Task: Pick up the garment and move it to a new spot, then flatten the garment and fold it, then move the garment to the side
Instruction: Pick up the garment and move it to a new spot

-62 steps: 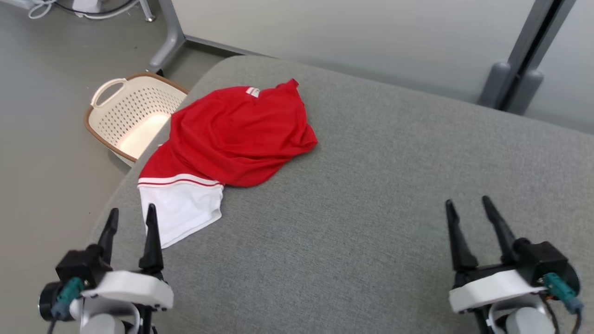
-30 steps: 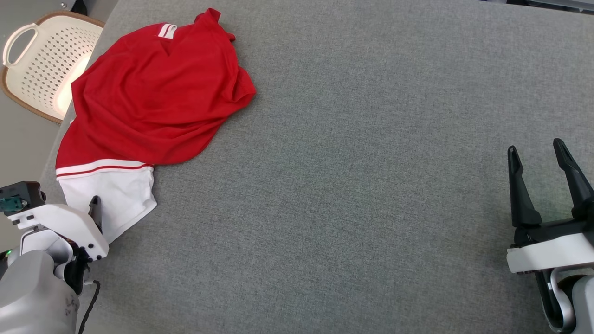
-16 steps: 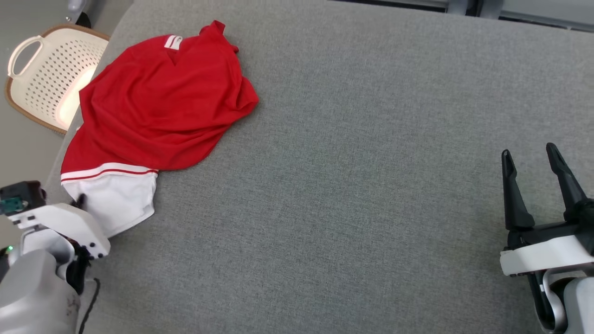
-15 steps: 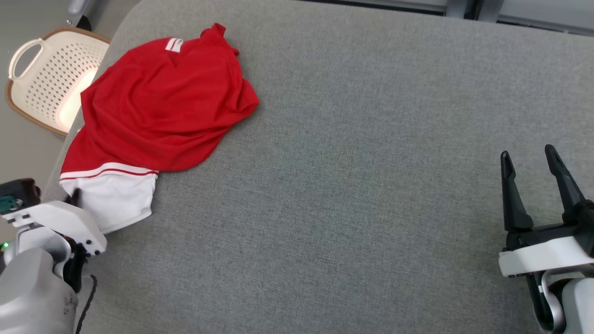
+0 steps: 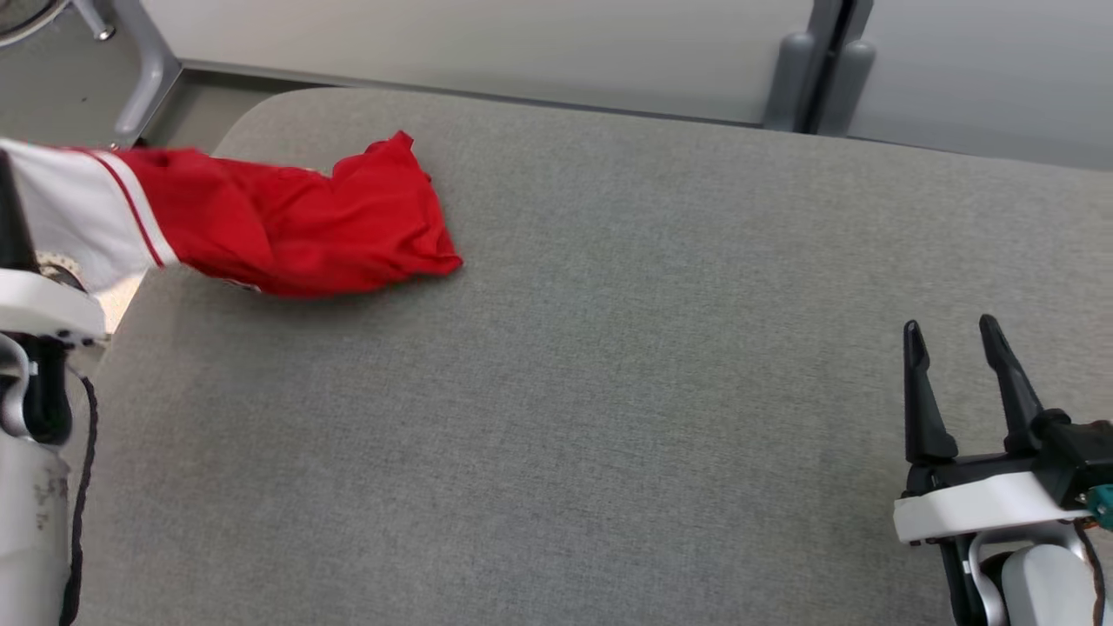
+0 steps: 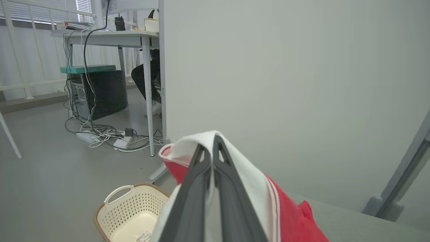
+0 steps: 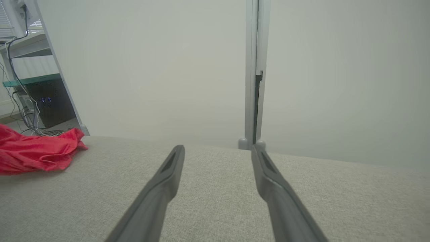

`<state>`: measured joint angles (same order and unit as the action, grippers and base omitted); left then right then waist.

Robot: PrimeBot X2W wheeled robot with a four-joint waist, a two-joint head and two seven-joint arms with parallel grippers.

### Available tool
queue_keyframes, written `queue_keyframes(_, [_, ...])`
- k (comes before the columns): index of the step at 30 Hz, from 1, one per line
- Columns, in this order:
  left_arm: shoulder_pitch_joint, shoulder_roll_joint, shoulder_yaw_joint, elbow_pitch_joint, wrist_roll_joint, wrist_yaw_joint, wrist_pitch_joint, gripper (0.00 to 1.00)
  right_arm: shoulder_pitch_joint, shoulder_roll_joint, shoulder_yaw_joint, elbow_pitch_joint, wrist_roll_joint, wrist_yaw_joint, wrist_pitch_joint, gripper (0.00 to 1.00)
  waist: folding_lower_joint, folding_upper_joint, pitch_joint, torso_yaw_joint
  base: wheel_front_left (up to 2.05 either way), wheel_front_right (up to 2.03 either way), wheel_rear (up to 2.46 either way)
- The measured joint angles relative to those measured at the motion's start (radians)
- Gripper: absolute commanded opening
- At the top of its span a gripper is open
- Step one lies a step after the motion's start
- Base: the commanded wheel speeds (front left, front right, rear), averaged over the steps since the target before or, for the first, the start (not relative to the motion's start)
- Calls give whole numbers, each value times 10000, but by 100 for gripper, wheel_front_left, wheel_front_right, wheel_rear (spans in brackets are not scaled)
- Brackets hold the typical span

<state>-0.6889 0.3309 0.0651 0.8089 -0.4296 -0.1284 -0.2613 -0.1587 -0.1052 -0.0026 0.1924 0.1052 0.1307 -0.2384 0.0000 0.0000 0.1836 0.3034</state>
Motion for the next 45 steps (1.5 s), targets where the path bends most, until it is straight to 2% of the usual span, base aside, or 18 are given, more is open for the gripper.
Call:
queue_keyframes(5, [633,25,596,-2242,201,180,-19,0,8,232,65,351,182,0,-161,100,0,0,-374,-337,0,0,0])
queue_keyframes(10, [860,253,986,-3586,343,410,-21,0,54,362,125,562,272,0,-211,100,0,0,-669,-790,0,0,0])
queue_keyframes(15, [102,750,997,-4155,495,541,192,0,36,454,132,493,343,0,-226,100,0,0,-864,-1395,0,0,0])
queue_keyframes(21, [-1262,1289,646,-4096,426,297,627,0,-119,518,370,431,464,0,-226,100,0,0,-894,-2143,0,0,0])
queue_keyframes(26, [-1987,1064,-976,-4443,128,46,1396,0,-224,535,430,422,541,0,-228,100,0,0,-848,-2887,0,0,0])
queue_keyframes(31, [-1888,734,-3889,-5373,-1154,13,2456,0,-298,546,487,349,692,0,-228,100,0,0,-746,-3667,0,0,0])
queue_keyframes(35, [-1790,612,-5601,-5672,-1781,-13,2652,0,-404,548,654,303,815,0,-228,100,0,0,-596,-4270,0,0,0])
queue_keyframes(38, [-1835,84,-6817,-5597,-1975,-12,2587,0,-567,560,698,251,901,0,-230,100,0,0,-438,-4690,0,0,0])
queue_keyframes(45, [-2200,-1666,-9480,-4567,-2077,-12,2125,0,-771,554,631,272,1151,0,-230,100,0,0,42,-5465,0,0,0])
